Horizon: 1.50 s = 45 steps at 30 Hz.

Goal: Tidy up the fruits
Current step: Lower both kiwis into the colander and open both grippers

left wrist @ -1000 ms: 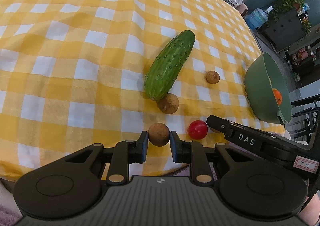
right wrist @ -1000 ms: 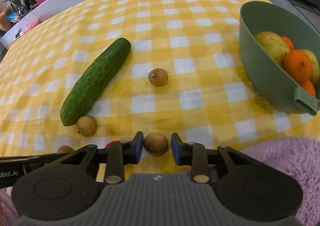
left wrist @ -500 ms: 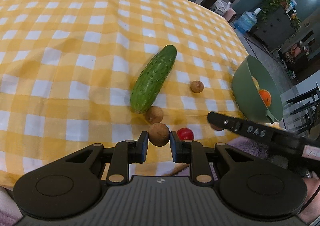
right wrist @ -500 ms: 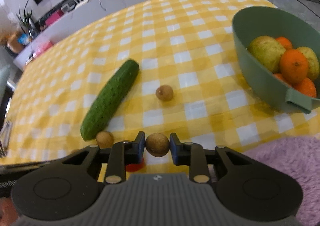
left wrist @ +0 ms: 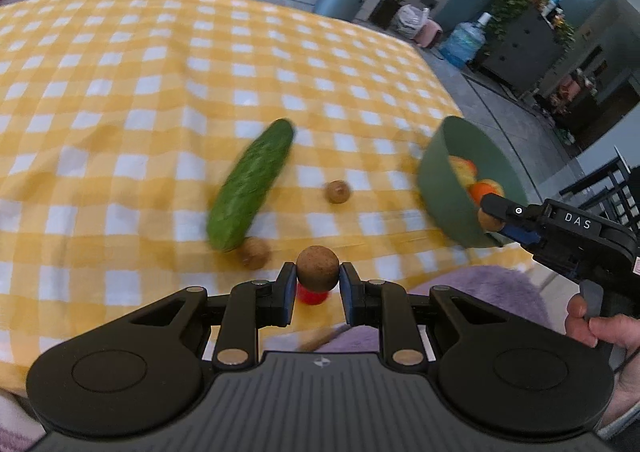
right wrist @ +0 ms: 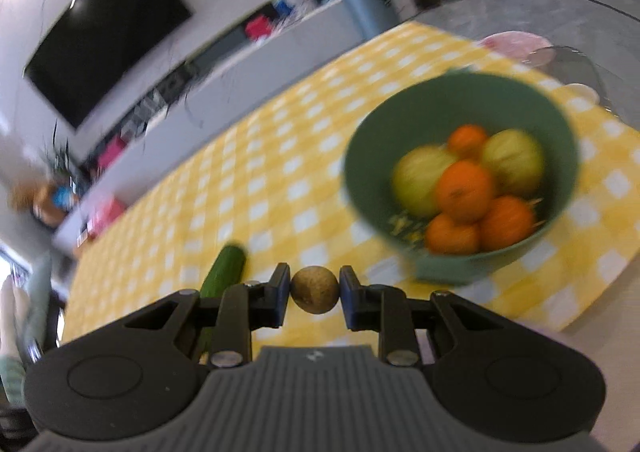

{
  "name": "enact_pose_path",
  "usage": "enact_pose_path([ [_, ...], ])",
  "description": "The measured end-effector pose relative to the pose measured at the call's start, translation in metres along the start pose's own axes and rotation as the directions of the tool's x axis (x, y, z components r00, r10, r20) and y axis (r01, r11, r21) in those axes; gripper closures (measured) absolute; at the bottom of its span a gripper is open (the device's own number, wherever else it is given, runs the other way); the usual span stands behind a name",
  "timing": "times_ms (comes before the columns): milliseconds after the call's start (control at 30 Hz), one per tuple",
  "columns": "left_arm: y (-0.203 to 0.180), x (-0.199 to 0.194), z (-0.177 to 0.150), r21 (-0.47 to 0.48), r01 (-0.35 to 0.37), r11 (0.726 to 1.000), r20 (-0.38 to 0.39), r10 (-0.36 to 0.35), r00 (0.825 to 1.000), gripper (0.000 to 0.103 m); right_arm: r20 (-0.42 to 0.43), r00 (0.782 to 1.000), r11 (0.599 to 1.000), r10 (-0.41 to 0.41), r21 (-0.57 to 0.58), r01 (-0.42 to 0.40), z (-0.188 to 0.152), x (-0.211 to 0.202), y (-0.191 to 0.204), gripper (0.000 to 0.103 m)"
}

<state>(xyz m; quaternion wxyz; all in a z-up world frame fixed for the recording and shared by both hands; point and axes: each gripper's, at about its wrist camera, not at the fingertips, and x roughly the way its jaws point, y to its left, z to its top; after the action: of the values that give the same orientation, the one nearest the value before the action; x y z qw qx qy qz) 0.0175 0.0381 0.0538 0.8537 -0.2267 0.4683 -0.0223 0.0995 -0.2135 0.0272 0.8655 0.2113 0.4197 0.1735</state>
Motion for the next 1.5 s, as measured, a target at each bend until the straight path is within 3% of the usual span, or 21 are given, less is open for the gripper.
enact_pose_path([
  [200, -0.039, 0.012, 0.016, 0.071, 0.033, 0.997, -0.013, -0.032, 0.999, 0.078, 0.116, 0.993, 0.992, 0.000, 0.128, -0.015, 0.010, -0.023, -0.047, 0.080],
  [400, -0.072, 0.035, 0.033, 0.104, 0.057, 0.993, 0.004, -0.058, 0.998, 0.078, 0.204, 0.979, 0.989, 0.013, 0.139, -0.042, 0.009, -0.024, -0.075, 0.080],
  [533, -0.087, 0.050, 0.046, 0.113, 0.121, 0.986, 0.013, -0.123, 0.992, 0.078, 0.246, 0.969, 0.984, 0.036, 0.159, -0.076, 0.009, -0.021, -0.085, 0.080],
  [800, -0.111, 0.087, 0.069, 0.125, 0.231, 0.965, -0.014, -0.231, 0.973, 0.078, 0.271, 0.961, 0.964, 0.048, 0.239, -0.115, 0.012, -0.014, -0.108, 0.080],
  [1033, -0.124, 0.121, 0.081, 0.137, 0.274, 0.952, -0.056, -0.269, 0.962, 0.078, 0.251, 0.967, 0.962, 0.047, 0.249, -0.111, 0.016, -0.006, -0.113, 0.080],
  [1300, -0.135, 0.148, 0.079, 0.204, 0.223, 0.953, -0.095, -0.208, 0.974, 0.078, 0.310, 0.947, 0.975, -0.086, 0.219, 0.017, 0.022, -0.025, -0.111, 0.078],
  [1500, -0.130, 0.146, 0.079, 0.181, 0.213, 0.960, -0.083, -0.201, 0.976, 0.078, 0.285, 0.950, 0.971, -0.131, 0.232, 0.064, 0.020, -0.017, -0.115, 0.078],
])
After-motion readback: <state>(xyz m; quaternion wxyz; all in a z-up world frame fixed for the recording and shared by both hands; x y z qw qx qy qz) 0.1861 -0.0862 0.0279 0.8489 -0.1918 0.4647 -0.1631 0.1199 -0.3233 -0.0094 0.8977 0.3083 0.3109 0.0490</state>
